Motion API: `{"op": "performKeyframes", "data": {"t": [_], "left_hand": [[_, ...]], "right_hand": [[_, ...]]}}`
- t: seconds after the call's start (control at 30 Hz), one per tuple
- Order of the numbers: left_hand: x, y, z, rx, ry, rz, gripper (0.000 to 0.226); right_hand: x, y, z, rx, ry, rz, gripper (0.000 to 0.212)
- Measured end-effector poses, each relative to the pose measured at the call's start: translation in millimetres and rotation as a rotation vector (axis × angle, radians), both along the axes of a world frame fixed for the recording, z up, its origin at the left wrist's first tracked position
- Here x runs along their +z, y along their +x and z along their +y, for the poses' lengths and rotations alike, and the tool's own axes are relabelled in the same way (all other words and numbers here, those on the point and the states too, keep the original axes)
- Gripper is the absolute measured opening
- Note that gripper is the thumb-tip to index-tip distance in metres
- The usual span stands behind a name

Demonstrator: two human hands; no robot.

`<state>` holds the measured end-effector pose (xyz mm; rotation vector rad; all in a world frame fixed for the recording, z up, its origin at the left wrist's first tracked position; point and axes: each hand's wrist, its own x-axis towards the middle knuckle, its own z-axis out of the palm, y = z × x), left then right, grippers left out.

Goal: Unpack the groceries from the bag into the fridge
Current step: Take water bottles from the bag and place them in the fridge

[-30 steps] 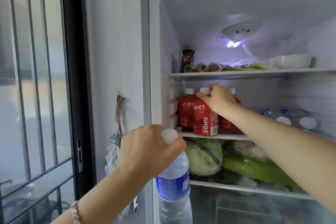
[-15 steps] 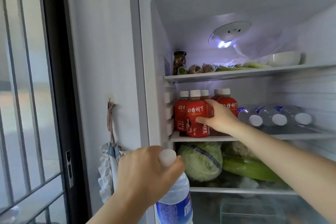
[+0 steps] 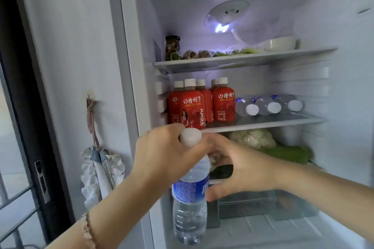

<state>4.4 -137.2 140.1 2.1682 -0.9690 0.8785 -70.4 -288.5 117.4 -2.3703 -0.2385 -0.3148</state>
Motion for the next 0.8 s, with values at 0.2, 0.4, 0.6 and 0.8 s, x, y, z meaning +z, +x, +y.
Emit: {"op": "performKeyframes", "data": {"t": [0.2, 0.4, 0.6, 0.8], "left_hand": [[12, -13, -53, -0.286, -0.068, -0.128, 0.057], [6, 10, -104, -0.682, -0.055, -0.071, 0.045], [-19, 40, -163, -0.487, 0.385, -0.145, 0.067], [-33, 51, -181, -0.39, 0.224, -0.125, 0.05]], "right_hand": [[14, -39, -14, -0.331, -0.039, -0.293, 0.055], [23, -88, -47, -0.689, -0.15, -0.457, 0.06], [55, -124, -87, -0.861, -0.184, -0.798, 0.056], [73, -98, -144, -0.722, -0.141, -0.969, 0.066]]}}
